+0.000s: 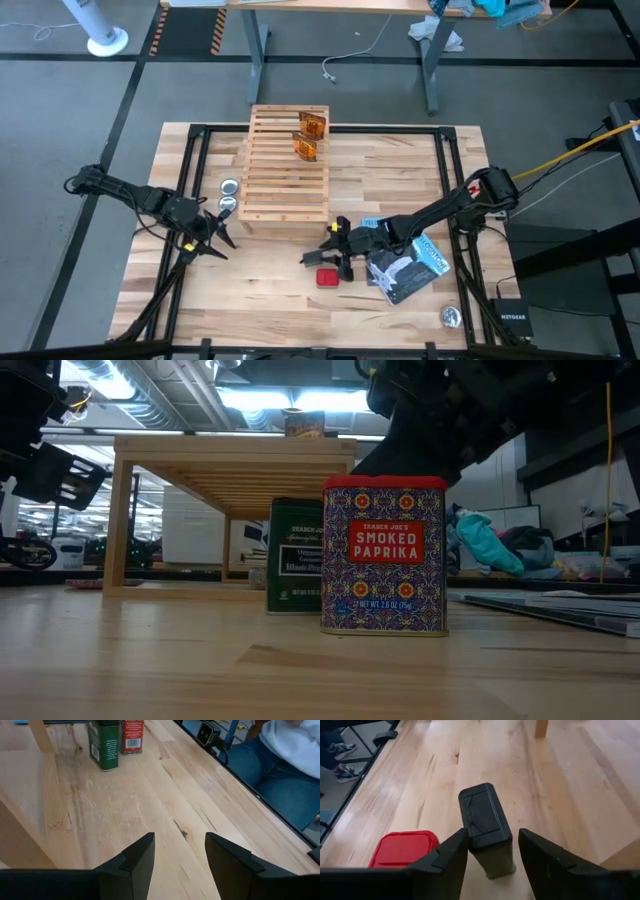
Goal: Shelf spices
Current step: Put the black seasoning can on the shelf, then put the red seasoning can on the shelf
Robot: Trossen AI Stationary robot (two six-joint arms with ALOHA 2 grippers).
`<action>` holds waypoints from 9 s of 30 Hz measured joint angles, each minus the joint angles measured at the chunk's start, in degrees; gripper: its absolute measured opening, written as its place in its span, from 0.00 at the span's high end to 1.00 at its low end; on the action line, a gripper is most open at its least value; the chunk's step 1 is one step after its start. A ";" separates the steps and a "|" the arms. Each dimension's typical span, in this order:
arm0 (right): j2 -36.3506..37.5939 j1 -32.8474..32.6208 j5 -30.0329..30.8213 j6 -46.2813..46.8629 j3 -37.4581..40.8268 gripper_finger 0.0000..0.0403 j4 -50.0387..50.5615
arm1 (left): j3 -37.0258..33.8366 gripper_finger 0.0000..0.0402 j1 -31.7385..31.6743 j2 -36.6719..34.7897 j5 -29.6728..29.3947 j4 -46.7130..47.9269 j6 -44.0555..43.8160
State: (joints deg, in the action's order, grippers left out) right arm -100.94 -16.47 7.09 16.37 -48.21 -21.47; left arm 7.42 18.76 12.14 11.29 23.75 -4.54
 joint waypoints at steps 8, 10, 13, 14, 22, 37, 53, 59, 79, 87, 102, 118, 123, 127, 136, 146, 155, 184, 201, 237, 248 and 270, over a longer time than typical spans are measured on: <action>-0.21 0.00 -1.36 0.01 0.00 0.55 -0.15 | 0.00 0.58 0.00 0.00 0.02 0.04 0.00; -0.21 0.00 -1.14 -0.06 0.00 0.55 -0.15 | 0.00 0.58 0.00 0.00 0.01 0.04 0.00; -0.21 0.00 -0.04 -0.12 0.00 0.55 -0.18 | 0.00 0.58 0.00 0.00 0.01 0.04 0.00; -0.21 0.00 0.16 -0.12 0.00 0.55 -0.18 | 0.00 0.58 0.00 0.00 0.02 0.07 0.00; -0.40 0.00 -0.08 -2.57 0.11 0.55 -1.28 | 0.00 0.58 0.00 0.00 0.02 0.08 0.00; -0.38 0.00 -1.16 -2.70 0.11 0.55 -1.96 | 0.00 0.58 0.00 0.00 0.07 0.09 0.00; -0.49 0.00 0.87 -2.74 0.11 0.55 -2.18 | 0.00 0.58 0.00 0.00 0.09 0.11 0.00; -2.76 0.00 -0.22 -1.70 0.09 0.55 -4.50 | 0.00 0.58 0.00 0.00 0.09 0.11 0.00; -8.16 0.00 -1.07 1.39 0.07 0.55 -12.59 | 0.00 0.58 -0.02 0.02 0.09 0.11 0.00; -8.14 0.00 1.27 1.20 0.07 0.55 -12.81 | 0.00 0.58 -0.01 0.02 0.09 0.11 0.00; -7.99 -0.02 0.39 0.95 -1.64 0.66 -12.95 | 0.00 0.58 0.00 0.02 0.09 0.11 0.00; -6.43 -0.07 -2.23 -0.22 -1.66 0.66 -18.74 | 0.00 0.58 -0.01 0.00 0.07 0.11 0.00; -4.38 -0.07 -2.23 -0.58 -1.70 0.66 -16.09 | 0.00 0.58 0.00 0.00 0.07 0.11 0.00; -2.80 -0.07 -2.23 -0.76 -1.68 0.66 -15.44 | 0.00 0.58 -0.02 0.01 0.08 0.11 0.00; 1.25 -0.07 -1.64 -1.91 -1.70 0.66 -14.61 | 0.00 0.58 -0.01 0.00 0.07 0.11 0.00; 2.79 0.00 1.16 -5.28 -2.48 0.66 -15.80 | -0.01 0.58 -0.02 0.00 0.07 0.11 0.00; 5.81 1.29 9.46 -18.71 -8.89 0.66 -8.41 | -0.02 0.58 -0.02 0.04 0.05 0.10 0.00; -10.47 23.02 -10.38 -25.67 -40.10 0.66 7.71 | -0.02 0.58 -0.02 0.02 0.09 0.09 0.00; -15.09 24.79 -13.96 -28.81 -47.23 0.63 18.32 | -0.02 0.58 -0.02 0.00 0.07 0.09 0.00; -15.02 24.74 -13.12 -32.02 -61.38 0.25 34.31 | -0.02 0.58 -0.02 0.00 0.07 0.08 0.00; -14.85 20.68 -5.51 -32.25 -80.89 0.25 70.04 | -0.02 0.58 -0.01 0.00 0.07 0.07 0.00; -13.80 -3.17 26.24 0.32 -84.46 0.25 101.56 | -0.02 0.58 -0.01 0.00 0.07 0.09 0.00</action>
State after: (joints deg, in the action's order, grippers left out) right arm -114.74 -19.64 33.34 16.69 -132.66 80.08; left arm 7.40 18.75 12.14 11.35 23.83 -4.54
